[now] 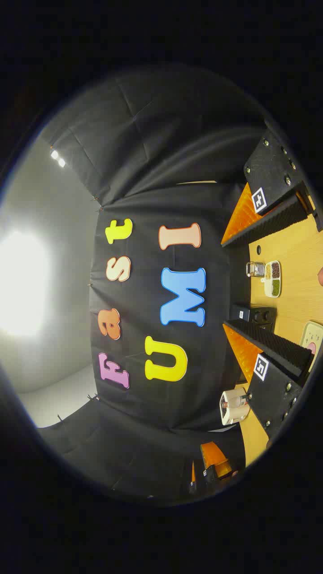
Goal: Open the electric oven with the left hand, put the food in, and close the electric oven.
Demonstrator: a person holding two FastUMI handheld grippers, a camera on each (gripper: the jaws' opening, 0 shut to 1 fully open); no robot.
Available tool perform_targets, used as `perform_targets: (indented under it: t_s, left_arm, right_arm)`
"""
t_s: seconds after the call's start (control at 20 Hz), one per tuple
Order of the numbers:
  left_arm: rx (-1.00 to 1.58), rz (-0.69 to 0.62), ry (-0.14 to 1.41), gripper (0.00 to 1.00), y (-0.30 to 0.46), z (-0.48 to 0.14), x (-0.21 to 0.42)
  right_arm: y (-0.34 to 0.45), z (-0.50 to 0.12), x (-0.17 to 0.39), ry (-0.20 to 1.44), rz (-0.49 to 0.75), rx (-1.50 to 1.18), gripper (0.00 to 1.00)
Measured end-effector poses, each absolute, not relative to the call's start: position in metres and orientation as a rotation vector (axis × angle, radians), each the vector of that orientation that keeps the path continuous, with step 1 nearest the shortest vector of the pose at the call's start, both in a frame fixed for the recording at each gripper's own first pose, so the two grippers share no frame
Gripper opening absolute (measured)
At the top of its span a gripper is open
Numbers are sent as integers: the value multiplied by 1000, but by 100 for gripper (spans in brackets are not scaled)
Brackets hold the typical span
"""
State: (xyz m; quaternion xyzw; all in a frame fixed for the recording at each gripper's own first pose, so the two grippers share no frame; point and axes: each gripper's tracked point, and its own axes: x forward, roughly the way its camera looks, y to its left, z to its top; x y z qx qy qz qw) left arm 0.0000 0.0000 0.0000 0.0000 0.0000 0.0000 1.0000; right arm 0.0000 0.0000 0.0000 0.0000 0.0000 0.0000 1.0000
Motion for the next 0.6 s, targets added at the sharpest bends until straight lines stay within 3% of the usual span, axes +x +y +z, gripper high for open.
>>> perform_targets:
  t_s: [0.6]
  left_arm:
    - [-11, 3, -3, 100, -17, 1, -4]
  right_arm:
    - [-16, -6, 0, 13, 1, 16, 98]
